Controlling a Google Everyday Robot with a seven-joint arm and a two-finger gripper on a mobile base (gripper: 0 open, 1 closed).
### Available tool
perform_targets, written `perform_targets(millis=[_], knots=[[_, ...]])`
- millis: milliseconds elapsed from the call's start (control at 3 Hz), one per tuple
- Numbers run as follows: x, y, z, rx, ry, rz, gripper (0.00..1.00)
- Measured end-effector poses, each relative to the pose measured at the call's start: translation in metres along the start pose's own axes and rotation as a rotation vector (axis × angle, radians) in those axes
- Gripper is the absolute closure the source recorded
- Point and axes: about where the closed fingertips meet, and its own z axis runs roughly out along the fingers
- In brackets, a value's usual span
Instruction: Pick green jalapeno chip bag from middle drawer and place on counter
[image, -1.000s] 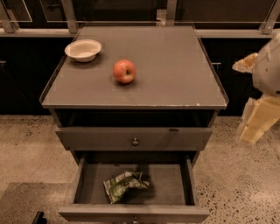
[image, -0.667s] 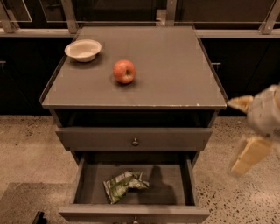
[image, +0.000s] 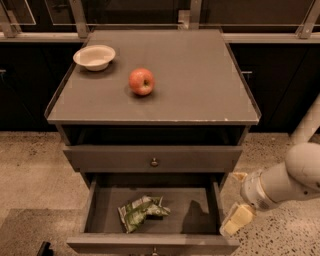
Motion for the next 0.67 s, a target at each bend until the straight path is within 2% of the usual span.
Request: perform_targets(millis=[333, 667], knots=[[0.0027, -0.0170, 0.0145, 0.042, -0.028, 0.019, 0.00], [0.0090, -0.0104, 0.0066, 0.066, -0.035, 0.040, 0.00]])
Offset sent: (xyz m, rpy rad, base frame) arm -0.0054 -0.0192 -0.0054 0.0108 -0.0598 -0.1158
